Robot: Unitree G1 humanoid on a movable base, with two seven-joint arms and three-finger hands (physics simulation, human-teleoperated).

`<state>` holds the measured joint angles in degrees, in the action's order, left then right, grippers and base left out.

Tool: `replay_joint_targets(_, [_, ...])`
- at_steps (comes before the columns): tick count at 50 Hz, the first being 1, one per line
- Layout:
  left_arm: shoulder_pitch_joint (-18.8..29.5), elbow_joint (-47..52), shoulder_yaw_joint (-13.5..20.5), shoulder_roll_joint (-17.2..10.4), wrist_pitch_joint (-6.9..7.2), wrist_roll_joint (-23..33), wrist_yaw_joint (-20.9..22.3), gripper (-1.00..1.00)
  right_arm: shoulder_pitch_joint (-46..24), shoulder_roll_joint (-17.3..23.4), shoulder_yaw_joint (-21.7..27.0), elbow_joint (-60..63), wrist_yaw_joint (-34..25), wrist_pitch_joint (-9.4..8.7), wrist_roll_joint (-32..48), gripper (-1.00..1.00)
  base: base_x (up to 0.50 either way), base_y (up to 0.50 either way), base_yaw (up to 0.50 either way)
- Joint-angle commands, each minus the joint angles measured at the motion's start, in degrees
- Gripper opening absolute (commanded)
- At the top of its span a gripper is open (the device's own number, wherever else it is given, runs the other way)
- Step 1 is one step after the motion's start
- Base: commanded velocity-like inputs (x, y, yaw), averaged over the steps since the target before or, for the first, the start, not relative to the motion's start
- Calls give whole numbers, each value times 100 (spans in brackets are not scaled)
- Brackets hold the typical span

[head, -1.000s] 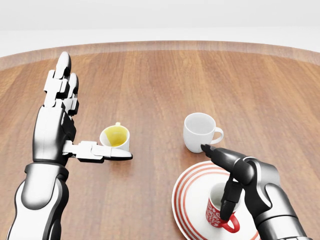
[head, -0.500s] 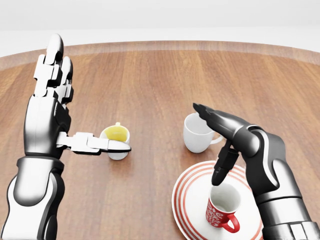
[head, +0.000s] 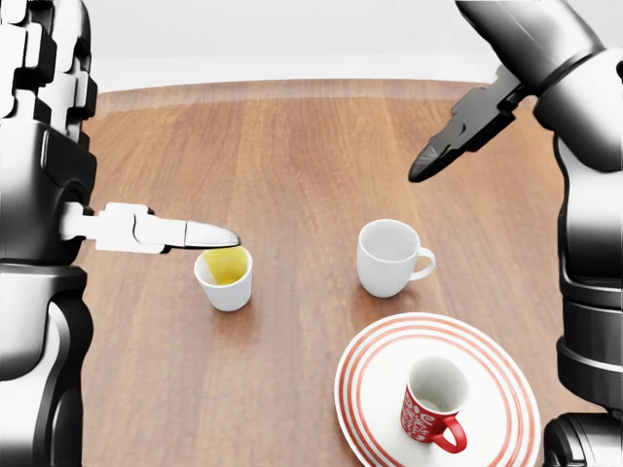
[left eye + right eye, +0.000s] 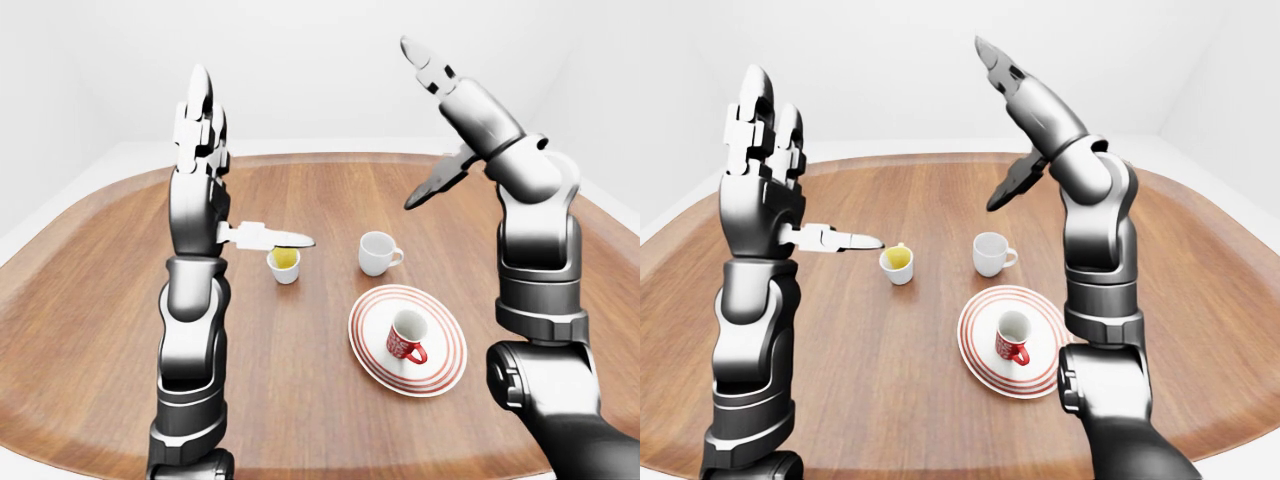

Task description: Pick up the red mug and put it on the plate

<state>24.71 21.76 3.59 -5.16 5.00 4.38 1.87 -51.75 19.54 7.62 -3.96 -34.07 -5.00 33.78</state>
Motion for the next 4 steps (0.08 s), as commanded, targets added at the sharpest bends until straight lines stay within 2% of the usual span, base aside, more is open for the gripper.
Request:
replay_joint_targets(1, [166,201,51,-75,0,-36,-5,100,-440,410,341,1077,563,0,-1286,100,0,0,0])
replay_joint_targets(4, [154,204,35,-66,0,-36,-12,100,-332,461,330,1123,791,0,-1526,100,0,0,0])
